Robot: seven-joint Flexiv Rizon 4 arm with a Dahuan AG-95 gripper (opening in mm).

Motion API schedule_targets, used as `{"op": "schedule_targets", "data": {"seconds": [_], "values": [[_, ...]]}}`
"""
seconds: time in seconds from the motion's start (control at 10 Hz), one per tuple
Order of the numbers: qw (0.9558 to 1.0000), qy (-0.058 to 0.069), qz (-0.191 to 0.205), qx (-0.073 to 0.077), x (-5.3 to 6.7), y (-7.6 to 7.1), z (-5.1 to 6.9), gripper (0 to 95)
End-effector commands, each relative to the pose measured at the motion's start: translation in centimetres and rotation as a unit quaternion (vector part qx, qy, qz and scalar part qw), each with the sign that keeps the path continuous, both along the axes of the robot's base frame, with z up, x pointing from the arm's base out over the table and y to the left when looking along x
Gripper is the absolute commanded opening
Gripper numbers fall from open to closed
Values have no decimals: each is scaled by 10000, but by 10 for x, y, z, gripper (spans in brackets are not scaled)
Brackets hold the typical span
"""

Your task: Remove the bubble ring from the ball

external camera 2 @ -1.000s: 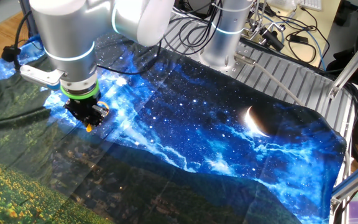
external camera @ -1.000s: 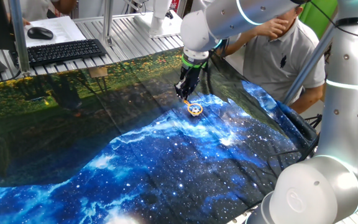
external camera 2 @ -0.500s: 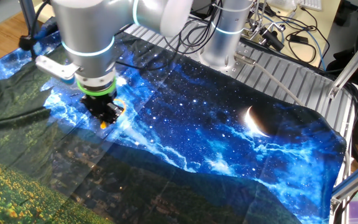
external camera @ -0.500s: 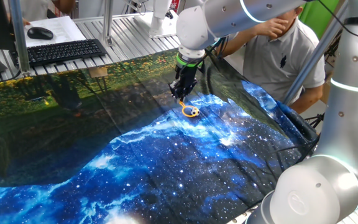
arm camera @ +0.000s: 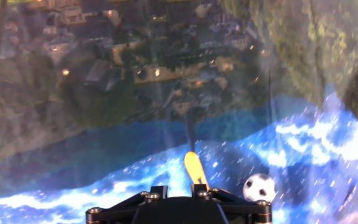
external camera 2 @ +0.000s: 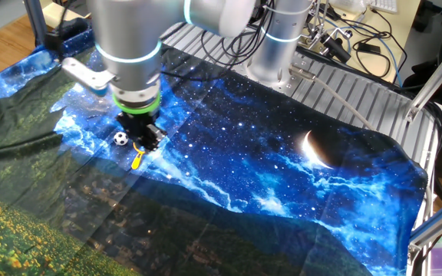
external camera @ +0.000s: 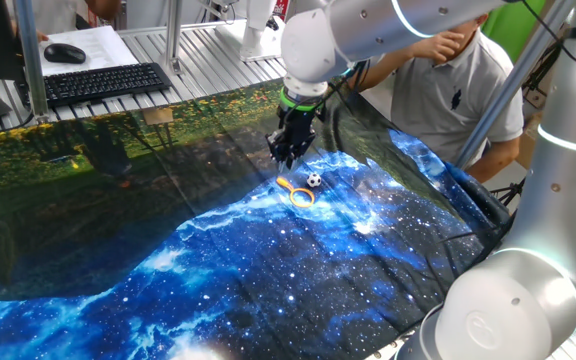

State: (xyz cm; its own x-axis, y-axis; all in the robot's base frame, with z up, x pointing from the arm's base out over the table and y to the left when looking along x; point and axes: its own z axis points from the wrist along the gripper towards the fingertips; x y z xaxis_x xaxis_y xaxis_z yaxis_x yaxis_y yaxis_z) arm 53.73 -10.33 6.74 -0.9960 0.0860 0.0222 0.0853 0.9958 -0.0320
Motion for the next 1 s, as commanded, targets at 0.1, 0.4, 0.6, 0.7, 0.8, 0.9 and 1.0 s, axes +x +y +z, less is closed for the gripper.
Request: {"op": "schedule_targets", "data": {"seconds": [0.1, 0.4, 0.6, 0.7, 0.8, 0.9, 1.0], "values": [[10000, 43, -9, 47, -1, 2, -1, 0], [10000, 16, -58, -16, -1, 3, -1, 0], [9999, 45, -162, -16, -5, 6, 1, 0], [9998, 38, -185, -19, -6, 6, 1, 0], [9998, 46, -213, -44, -6, 5, 0, 0], [9996, 79, -274, -39, -8, 6, 0, 0], [9995, 83, -313, -43, -11, 6, 0, 0]]}}
